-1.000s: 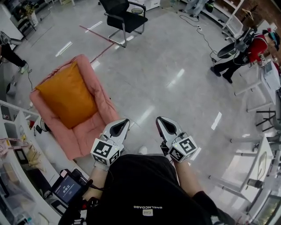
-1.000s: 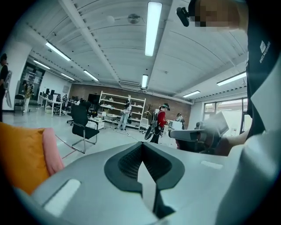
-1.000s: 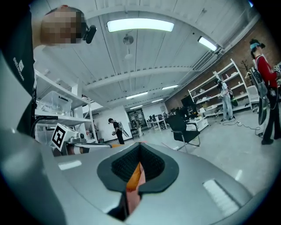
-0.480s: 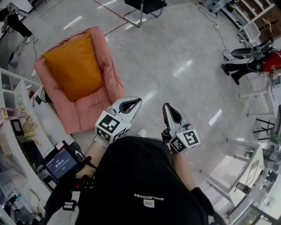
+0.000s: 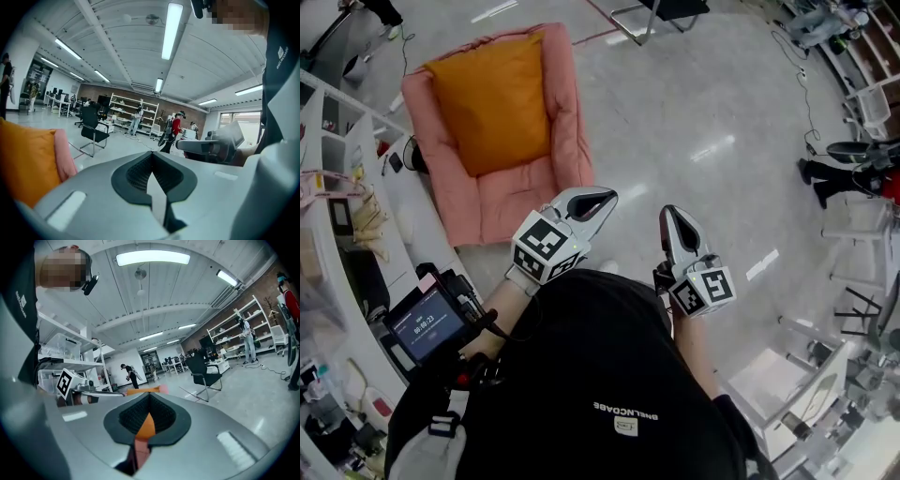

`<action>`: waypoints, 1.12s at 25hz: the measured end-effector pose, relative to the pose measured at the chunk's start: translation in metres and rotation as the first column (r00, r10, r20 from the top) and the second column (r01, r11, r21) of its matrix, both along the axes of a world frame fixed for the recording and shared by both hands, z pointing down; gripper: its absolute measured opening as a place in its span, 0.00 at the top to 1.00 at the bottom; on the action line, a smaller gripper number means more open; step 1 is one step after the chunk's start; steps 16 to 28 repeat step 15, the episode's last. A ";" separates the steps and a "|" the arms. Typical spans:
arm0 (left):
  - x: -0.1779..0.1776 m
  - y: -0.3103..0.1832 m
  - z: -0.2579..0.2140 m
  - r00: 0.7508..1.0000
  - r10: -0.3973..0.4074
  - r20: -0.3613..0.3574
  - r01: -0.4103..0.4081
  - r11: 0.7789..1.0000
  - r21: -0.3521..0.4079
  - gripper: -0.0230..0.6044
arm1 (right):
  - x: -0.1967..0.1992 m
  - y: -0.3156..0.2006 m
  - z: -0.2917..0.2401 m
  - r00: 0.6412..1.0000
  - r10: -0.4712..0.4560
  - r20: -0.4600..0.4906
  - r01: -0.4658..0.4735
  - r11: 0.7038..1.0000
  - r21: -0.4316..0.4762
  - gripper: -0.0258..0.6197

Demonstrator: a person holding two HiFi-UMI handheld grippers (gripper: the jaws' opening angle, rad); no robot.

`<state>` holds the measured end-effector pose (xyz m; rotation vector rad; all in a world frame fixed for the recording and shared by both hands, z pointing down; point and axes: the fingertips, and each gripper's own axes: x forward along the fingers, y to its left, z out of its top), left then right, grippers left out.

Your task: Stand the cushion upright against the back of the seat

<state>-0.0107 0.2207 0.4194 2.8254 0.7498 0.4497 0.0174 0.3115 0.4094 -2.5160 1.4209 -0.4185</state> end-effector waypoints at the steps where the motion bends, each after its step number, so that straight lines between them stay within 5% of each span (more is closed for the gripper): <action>1: 0.001 -0.004 0.000 1.000 -0.013 0.000 0.013 1.000 0.001 0.93 | 0.001 -0.003 0.001 1.000 -0.008 0.001 0.008 1.000 -0.001 0.95; 28: -0.005 -0.010 -0.004 0.998 -0.049 -0.030 0.049 0.999 -0.010 0.93 | 0.002 -0.021 0.010 0.997 -0.070 0.013 0.070 0.998 -0.006 0.95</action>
